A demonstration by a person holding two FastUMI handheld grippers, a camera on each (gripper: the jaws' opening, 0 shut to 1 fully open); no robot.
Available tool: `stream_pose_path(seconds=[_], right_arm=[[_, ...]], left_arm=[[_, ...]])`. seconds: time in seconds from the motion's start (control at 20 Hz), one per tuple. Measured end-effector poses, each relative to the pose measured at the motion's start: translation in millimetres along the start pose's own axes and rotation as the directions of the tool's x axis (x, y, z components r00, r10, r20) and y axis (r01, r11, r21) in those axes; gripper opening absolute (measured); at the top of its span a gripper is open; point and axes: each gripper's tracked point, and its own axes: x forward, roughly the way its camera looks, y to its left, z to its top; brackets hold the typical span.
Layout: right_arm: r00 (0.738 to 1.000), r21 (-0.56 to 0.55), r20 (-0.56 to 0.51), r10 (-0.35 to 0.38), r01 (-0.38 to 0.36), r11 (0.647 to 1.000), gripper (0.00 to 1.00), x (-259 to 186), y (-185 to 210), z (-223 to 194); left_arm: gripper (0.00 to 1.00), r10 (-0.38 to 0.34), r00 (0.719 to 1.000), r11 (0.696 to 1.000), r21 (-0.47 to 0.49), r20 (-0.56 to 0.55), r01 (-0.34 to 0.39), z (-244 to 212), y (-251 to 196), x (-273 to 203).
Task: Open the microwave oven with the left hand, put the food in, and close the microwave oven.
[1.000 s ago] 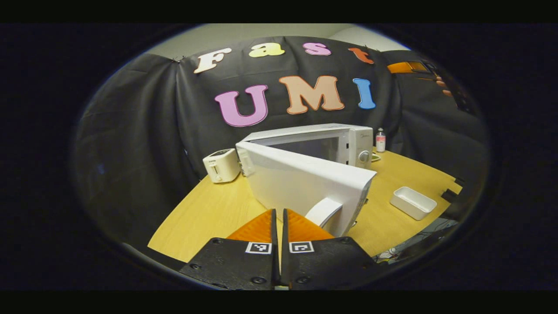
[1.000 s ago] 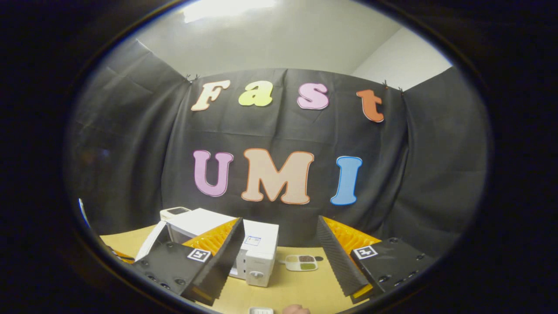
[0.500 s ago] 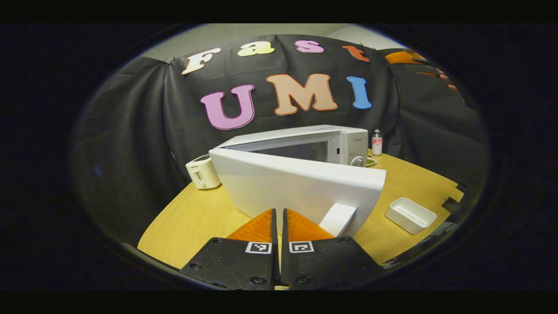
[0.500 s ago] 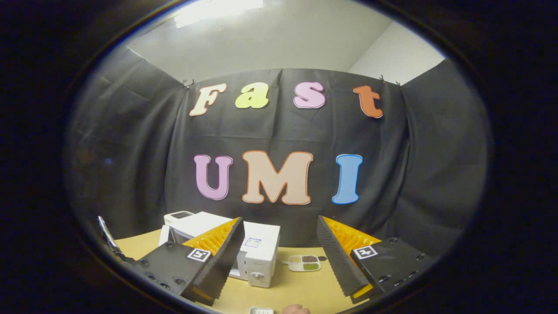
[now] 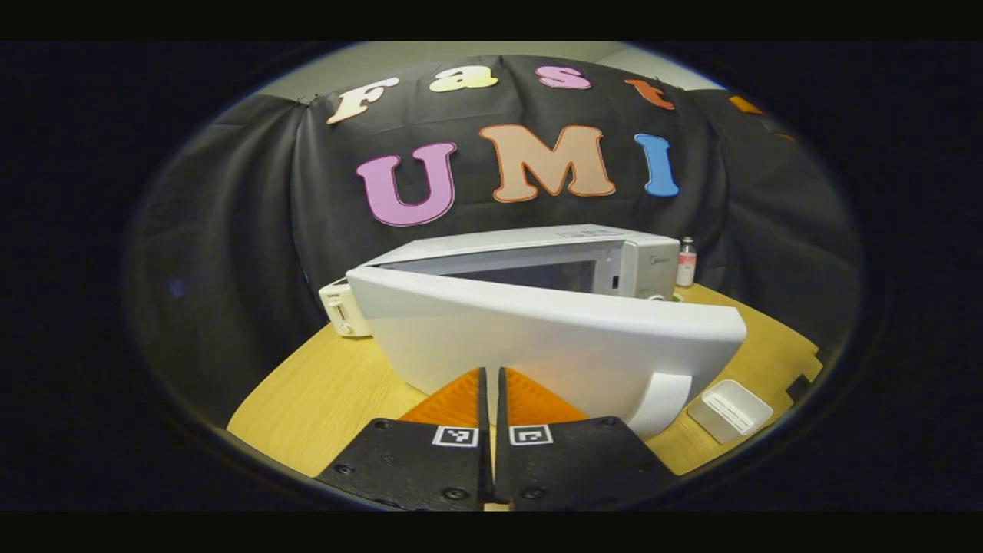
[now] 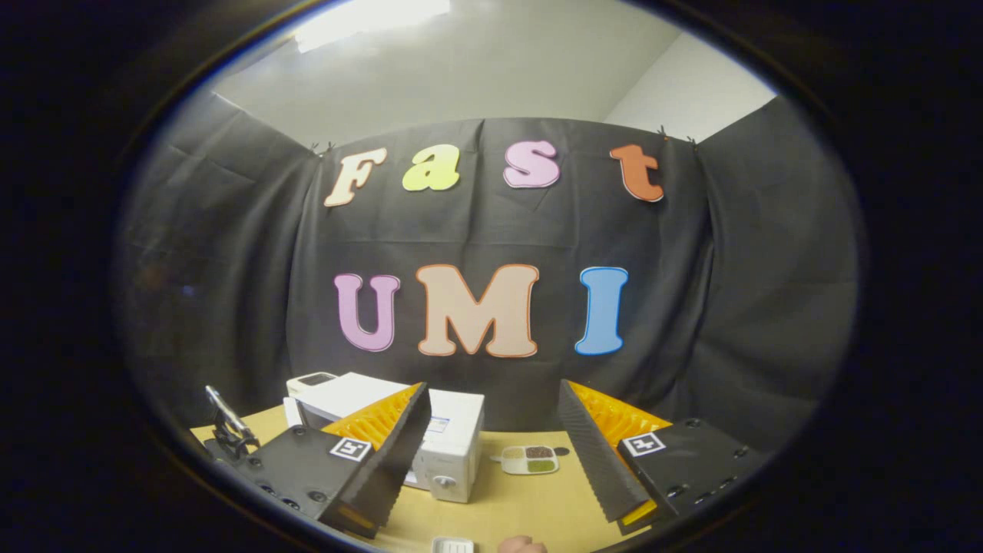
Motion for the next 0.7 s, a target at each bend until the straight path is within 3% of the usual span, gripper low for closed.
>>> stream_pose_path(seconds=[0.25,0.7], right_arm=[[1.0,0.005,-0.02,-0.007,0.007,1.0,0.96,0,-12,-10],[0.999,-0.006,-0.035,-0.012,0.011,1.0,0.96,8,-28,-20]], left_arm=[[0.0,0.016,1.0,1.0,-0.024,-0.007,-0.016,7,-11,23],[0.01,0.016,1.0,1.0,0.02,0.004,-0.016,26,-36,65]])
